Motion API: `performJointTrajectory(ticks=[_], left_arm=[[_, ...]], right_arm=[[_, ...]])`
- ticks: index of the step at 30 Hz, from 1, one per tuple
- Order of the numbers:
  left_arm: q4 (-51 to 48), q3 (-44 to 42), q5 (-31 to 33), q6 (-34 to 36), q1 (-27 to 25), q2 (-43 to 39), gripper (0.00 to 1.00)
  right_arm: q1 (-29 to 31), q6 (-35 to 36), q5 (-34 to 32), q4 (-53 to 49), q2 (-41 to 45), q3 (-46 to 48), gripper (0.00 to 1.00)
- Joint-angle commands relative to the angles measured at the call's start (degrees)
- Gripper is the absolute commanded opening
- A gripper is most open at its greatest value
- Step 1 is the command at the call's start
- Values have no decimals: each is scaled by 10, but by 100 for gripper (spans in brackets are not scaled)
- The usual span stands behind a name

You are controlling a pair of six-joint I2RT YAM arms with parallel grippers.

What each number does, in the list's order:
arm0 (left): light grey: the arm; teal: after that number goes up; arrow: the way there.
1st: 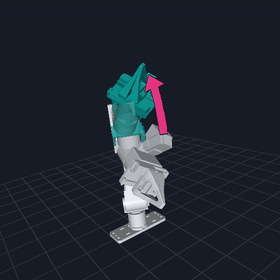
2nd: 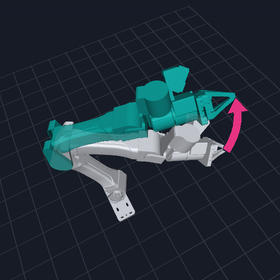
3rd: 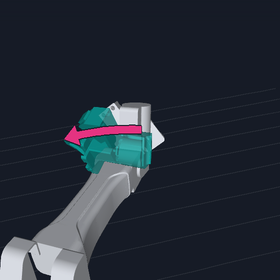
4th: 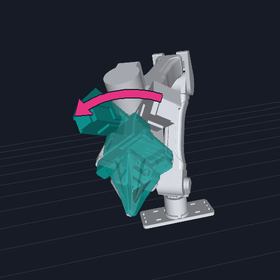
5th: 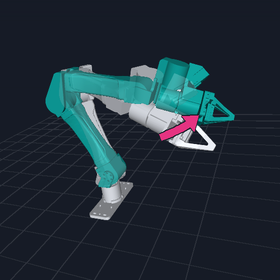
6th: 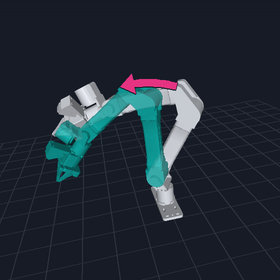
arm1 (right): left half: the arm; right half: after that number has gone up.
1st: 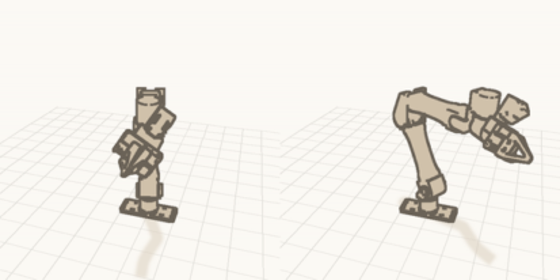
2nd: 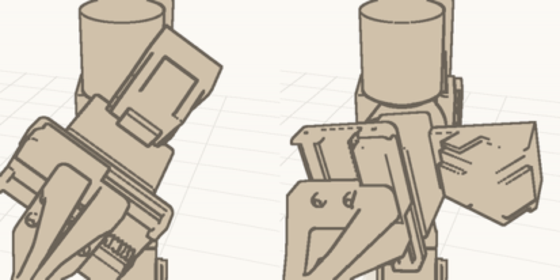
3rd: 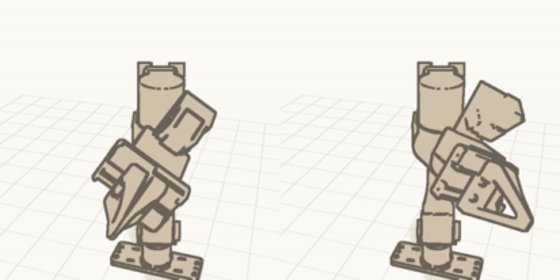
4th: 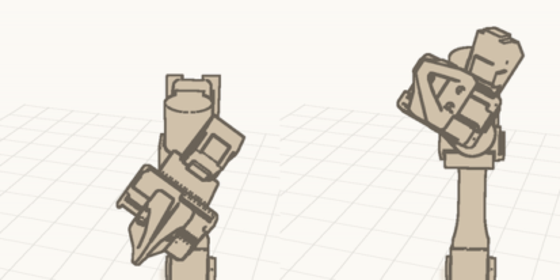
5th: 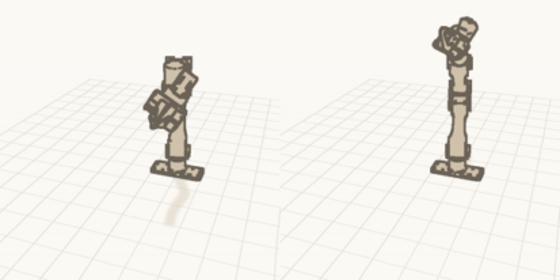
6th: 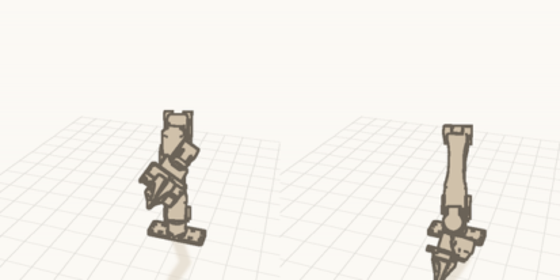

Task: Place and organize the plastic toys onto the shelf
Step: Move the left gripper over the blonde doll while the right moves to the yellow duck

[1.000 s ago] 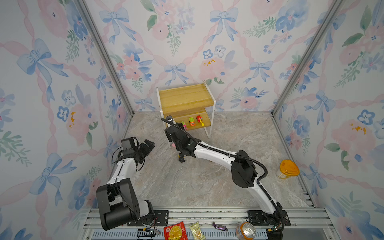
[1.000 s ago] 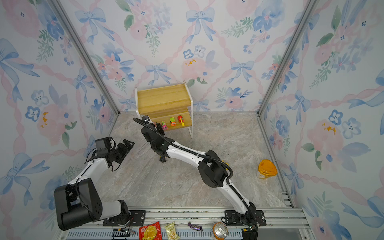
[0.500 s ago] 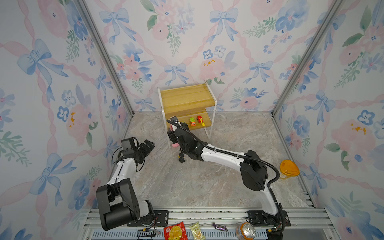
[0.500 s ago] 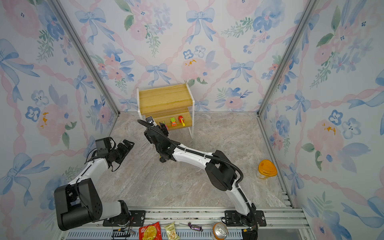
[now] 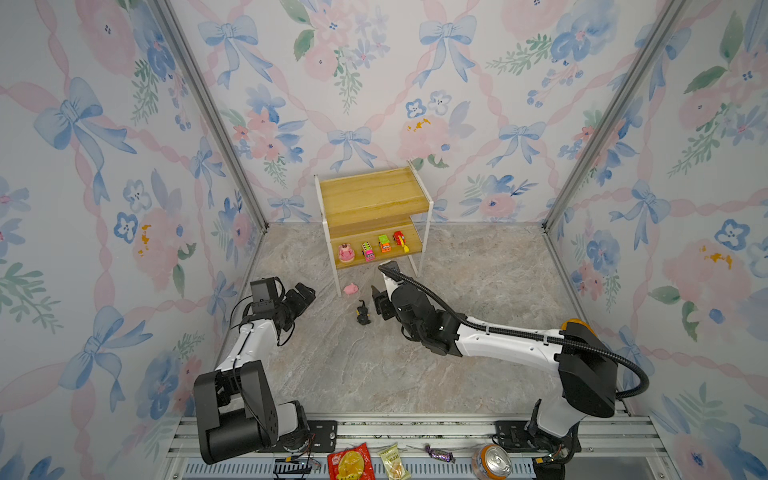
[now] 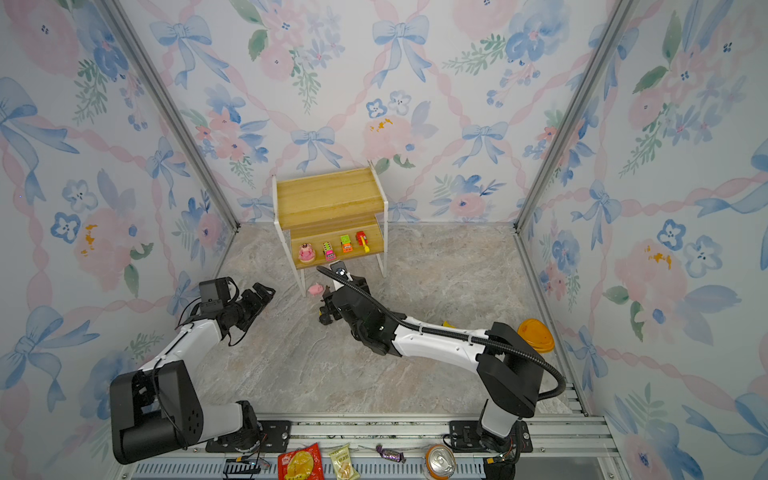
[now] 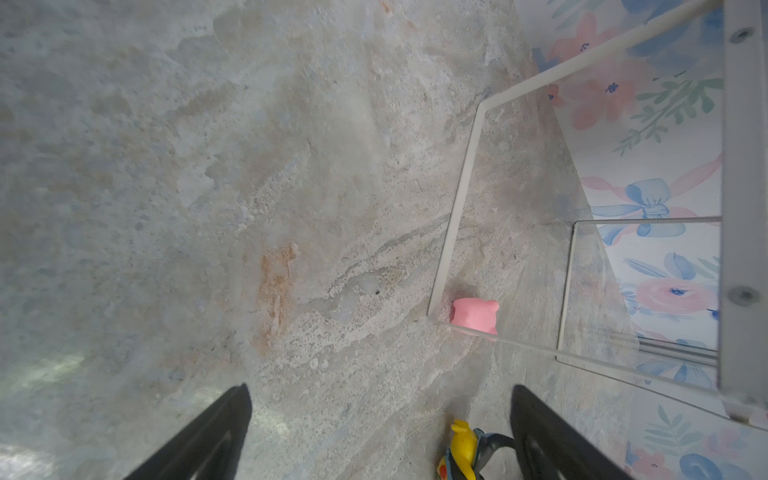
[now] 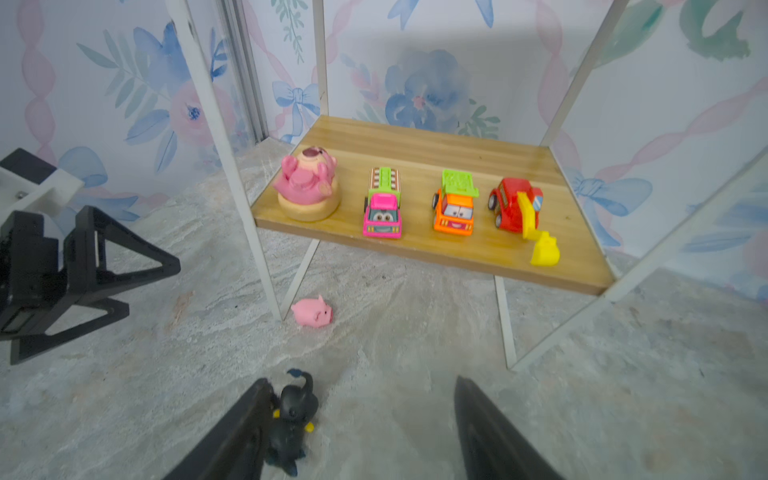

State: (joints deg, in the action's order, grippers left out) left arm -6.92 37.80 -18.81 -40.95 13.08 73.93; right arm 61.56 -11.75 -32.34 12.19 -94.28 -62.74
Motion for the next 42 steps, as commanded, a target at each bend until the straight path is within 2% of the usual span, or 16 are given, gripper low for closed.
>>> performJointTrajectory(ticks=[1, 6, 10, 15, 18, 22, 26, 28, 31, 34, 39, 42], left_arm=[[-8, -7, 43, 18, -47, -35, 98], [-45, 1, 163, 51, -173, -98, 98], [-48, -10, 215, 71, -254, -160, 97], [-44, 9, 288, 138, -399, -189, 97], [-45, 52, 300, 185, -473, -152, 96], [-45, 104, 312, 226, -565, -80, 96], [-44, 152, 328, 296, -639, 0, 96], [-45, 179, 315, 359, -672, 45, 95], [-65, 223, 284, 475, -708, 103, 92], [-85, 257, 268, 578, -710, 147, 92], [-95, 303, 340, 688, -702, 246, 89], [-107, 344, 364, 742, -700, 307, 80]], right_arm=[[-1, -86, -8, -65, 36, 70, 71], [-17, -140, -7, -104, 73, 133, 71], [-57, -162, 4, -137, 114, 165, 72], [-122, -297, 39, -180, 202, 214, 71], [-152, -343, 48, -225, 238, 218, 72], [-192, -387, 31, -335, 272, 201, 72], [-258, -458, 106, -350, 320, 245, 70], [-287, -480, 143, -334, 347, 272, 69], [-312, -476, 157, -335, 376, 285, 68], [-336, -449, 168, -340, 402, 293, 69], [-376, -419, 185, -321, 466, 332, 69], [-390, -411, 197, -296, 499, 360, 69]])
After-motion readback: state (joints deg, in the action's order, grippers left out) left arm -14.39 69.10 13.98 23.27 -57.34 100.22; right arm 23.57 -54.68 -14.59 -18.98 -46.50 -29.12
